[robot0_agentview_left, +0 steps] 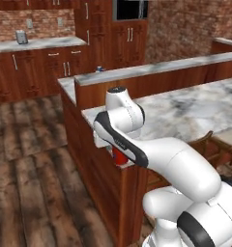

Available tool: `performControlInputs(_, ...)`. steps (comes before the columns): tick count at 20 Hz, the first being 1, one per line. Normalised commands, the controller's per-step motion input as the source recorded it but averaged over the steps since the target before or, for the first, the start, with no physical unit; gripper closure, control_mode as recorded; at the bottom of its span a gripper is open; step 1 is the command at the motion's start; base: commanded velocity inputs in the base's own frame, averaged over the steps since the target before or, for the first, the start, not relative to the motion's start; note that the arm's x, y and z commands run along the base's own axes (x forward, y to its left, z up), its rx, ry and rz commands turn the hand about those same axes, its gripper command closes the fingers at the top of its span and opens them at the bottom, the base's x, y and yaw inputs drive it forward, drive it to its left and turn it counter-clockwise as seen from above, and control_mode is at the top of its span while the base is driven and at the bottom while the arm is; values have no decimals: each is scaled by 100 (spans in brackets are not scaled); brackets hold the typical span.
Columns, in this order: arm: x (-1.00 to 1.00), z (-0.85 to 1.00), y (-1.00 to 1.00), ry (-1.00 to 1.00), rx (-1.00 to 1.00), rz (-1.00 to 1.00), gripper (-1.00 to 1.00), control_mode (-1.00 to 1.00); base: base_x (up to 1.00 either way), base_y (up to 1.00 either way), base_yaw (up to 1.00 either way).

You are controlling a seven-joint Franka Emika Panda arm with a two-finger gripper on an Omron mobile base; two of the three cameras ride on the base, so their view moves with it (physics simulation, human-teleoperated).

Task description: Four empty soda cans are scattered around the kitchen. Gather all the cans and cluster them next to the stove for recycling.

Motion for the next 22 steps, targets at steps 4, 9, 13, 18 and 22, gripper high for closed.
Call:
performControlInputs(4,0,0,0,0,0,0,100,100,33,79,-15)
performControlInputs(9,0,0,0,0,0,0,100,100,25,82,-15)
performControlInputs(13,0,0,0,0,0,0,100,100,31,82,-15)
performControlInputs(18,0,0,0,0,0,0,100,100,55,83,-11)
performControlInputs(22,0,0,0,0,0,0,100,100,68,88,-6)
